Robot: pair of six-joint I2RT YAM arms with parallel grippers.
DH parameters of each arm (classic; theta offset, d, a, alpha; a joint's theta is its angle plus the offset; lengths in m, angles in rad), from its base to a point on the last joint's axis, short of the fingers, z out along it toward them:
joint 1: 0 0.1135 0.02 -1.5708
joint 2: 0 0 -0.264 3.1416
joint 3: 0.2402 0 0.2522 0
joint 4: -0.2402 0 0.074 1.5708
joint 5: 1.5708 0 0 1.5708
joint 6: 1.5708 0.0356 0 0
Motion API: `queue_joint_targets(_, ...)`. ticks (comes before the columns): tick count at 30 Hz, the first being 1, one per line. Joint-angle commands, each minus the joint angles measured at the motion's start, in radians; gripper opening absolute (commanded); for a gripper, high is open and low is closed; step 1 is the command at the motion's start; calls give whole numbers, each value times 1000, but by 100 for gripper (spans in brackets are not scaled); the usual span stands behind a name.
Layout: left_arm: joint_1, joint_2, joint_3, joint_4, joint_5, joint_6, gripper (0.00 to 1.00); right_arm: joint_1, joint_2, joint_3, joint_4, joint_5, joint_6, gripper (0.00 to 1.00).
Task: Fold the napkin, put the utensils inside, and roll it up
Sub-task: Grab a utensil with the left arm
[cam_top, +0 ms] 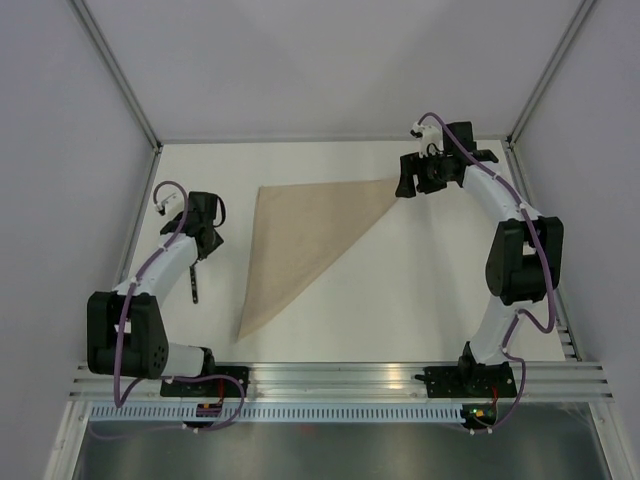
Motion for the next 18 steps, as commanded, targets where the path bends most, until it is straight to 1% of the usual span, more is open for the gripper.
queue_joint_targets(1,45,28,3,-26,-32,2,61,6,15,23,4,-61,-19,77)
queue_joint_targets(5,103,70,10,-26,22,54,61,8,15,11,13,-75,-16,76)
queue_joint_targets(6,138,90,21,-25,33,67,61,8,13,3,20,-75,-17,76)
queue_joint_targets(9,167,122,33,-29,63,104,61,8,10,-8,24,-75,-19,76)
queue_joint_targets(14,191,199,32,-9,111,134,60,8,13,-9,24,-75,-14,76)
queue_joint_targets(18,192,263,33,8,131,148,57,8,1,-17,23,-72,-16,76)
